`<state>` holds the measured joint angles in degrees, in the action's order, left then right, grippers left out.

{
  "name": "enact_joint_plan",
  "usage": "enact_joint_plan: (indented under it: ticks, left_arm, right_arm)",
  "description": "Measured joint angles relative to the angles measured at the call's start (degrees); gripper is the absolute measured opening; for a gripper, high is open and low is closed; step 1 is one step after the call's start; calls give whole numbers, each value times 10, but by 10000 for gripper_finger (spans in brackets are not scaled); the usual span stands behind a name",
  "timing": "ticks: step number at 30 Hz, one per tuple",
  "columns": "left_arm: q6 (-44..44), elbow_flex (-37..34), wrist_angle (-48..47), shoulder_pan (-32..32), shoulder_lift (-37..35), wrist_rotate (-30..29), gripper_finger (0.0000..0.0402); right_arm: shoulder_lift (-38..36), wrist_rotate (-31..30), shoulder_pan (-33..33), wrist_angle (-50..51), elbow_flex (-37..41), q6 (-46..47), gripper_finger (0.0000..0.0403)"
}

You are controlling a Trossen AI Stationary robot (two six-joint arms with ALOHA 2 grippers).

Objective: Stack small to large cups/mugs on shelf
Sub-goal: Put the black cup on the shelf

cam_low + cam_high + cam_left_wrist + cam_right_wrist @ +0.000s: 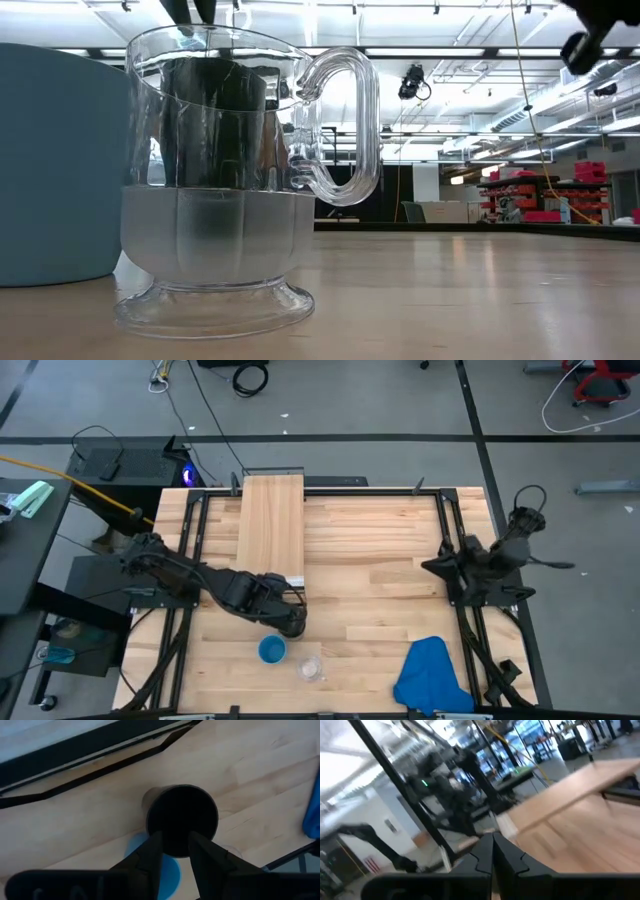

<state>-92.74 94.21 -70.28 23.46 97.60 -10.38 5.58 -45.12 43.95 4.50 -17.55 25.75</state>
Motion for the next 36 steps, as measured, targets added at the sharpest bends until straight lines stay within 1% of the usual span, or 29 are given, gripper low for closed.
enact_joint_plan:
  ticks: [7,12,22,25,30,36]
  left_arm:
    - [-11,0,-4,20,14,-15,99]
    - [2,0,-3,20,39,-14,102]
    - [4,0,-20,11,69,2,103]
    - [-10,0,-27,7,73,1,103]
    - [-10,0,-23,4,83,14,103]
    - [-10,0,-18,3,93,15,101]
  right_arm:
    - [4,0,-3,39,18,17,16]
    - [5,-9,-3,41,16,4,16]
    - [5,-9,-3,46,16,7,16]
    - [5,-9,-3,48,16,14,16]
    - [8,-8,-3,52,15,17,16]
    - [10,-9,-3,51,15,17,16]
